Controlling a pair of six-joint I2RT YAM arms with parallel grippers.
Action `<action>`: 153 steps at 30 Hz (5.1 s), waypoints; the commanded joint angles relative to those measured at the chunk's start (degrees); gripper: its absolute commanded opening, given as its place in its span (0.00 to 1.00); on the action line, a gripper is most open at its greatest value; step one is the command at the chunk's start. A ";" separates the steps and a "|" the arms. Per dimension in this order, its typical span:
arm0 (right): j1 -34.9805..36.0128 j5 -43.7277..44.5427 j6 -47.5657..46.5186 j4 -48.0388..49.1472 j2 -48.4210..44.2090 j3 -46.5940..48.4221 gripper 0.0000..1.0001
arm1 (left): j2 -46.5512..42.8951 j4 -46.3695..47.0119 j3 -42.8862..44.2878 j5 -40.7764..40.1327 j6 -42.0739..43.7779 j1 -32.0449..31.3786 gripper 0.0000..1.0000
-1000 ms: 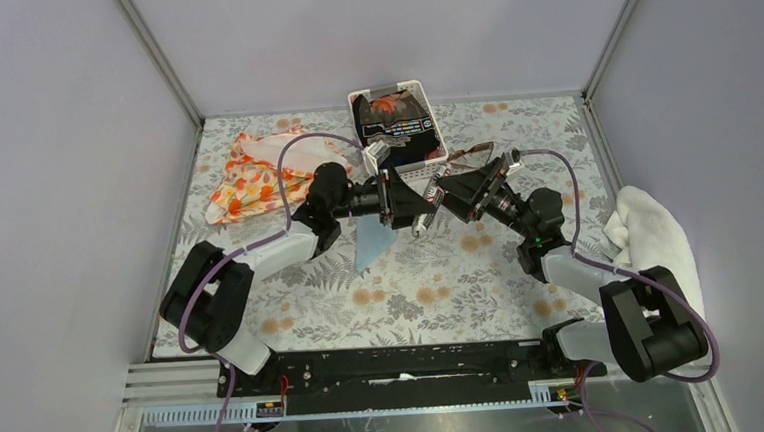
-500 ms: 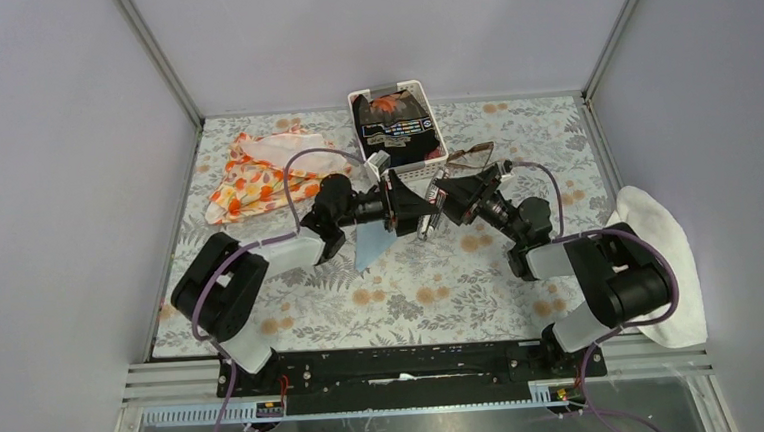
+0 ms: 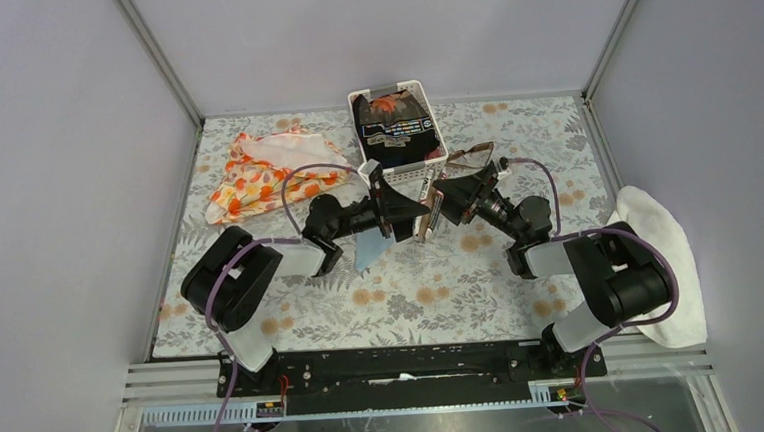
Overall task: Organize the sunglasses
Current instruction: Open the sunglasses case at the center of the board, then place the sunglasses case at the center of the board.
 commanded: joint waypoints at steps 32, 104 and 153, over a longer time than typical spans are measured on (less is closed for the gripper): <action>0.52 -12.43 -14.53 11.67 -6.62 0.35 0.00 | -1.78 17.99 -6.20 -6.81 -13.93 3.43 0.00; -1.72 -39.32 -25.62 9.27 5.80 5.75 0.16 | 12.85 11.58 10.52 6.32 -9.71 6.72 0.00; 2.22 21.55 -13.97 -46.76 -29.98 -10.38 0.74 | 0.66 -1.35 -3.49 -13.01 11.37 1.15 0.00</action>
